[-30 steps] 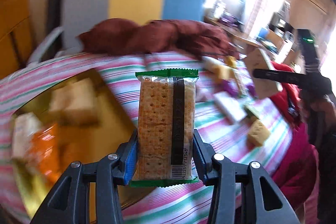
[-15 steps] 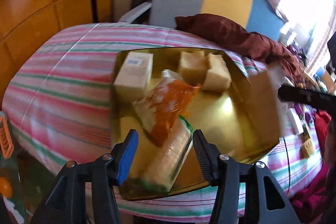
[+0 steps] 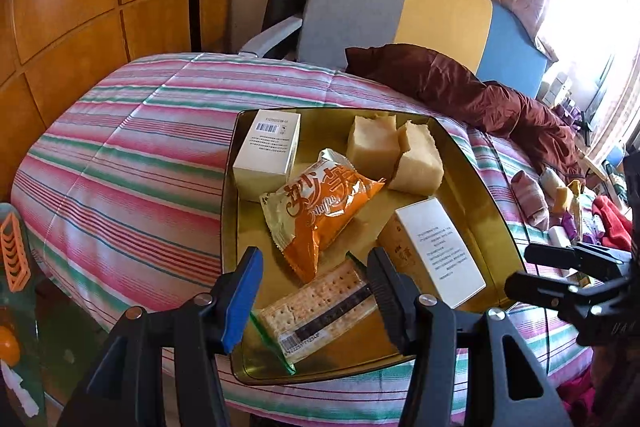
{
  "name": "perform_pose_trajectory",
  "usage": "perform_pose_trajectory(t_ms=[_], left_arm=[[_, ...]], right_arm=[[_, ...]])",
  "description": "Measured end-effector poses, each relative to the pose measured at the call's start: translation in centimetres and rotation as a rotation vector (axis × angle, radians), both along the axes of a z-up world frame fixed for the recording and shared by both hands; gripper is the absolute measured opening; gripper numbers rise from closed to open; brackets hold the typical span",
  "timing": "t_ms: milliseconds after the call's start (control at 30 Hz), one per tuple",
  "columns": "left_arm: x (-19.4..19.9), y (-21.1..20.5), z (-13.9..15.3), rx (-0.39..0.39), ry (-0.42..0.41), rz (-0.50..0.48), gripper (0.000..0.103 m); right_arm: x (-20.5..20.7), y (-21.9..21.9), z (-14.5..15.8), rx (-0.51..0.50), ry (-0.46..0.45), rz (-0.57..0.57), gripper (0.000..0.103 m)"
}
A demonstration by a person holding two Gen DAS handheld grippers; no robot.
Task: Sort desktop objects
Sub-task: 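Carry both items to the gold tray and release them inside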
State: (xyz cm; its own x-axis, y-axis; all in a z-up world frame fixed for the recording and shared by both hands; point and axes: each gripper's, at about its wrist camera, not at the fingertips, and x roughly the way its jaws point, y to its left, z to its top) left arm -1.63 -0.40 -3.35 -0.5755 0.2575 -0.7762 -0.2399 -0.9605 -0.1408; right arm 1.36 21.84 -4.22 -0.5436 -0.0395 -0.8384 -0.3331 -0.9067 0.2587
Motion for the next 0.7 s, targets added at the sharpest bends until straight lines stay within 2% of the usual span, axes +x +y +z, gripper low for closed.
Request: perform_pose_trajectory(t_ms=[300,700], left_arm=[[2.0,2.2,2.0,-0.054,0.101,-0.055,0.055],[3.7,5.2,1.7,-0.083,0.099,-0.158,0.056]], right_arm=[[2.7,0.1,0.4,0.08,0.04,-0.027,0.084],[7.1,3.1,0.1,0.1,0.025,-0.14,0.084]])
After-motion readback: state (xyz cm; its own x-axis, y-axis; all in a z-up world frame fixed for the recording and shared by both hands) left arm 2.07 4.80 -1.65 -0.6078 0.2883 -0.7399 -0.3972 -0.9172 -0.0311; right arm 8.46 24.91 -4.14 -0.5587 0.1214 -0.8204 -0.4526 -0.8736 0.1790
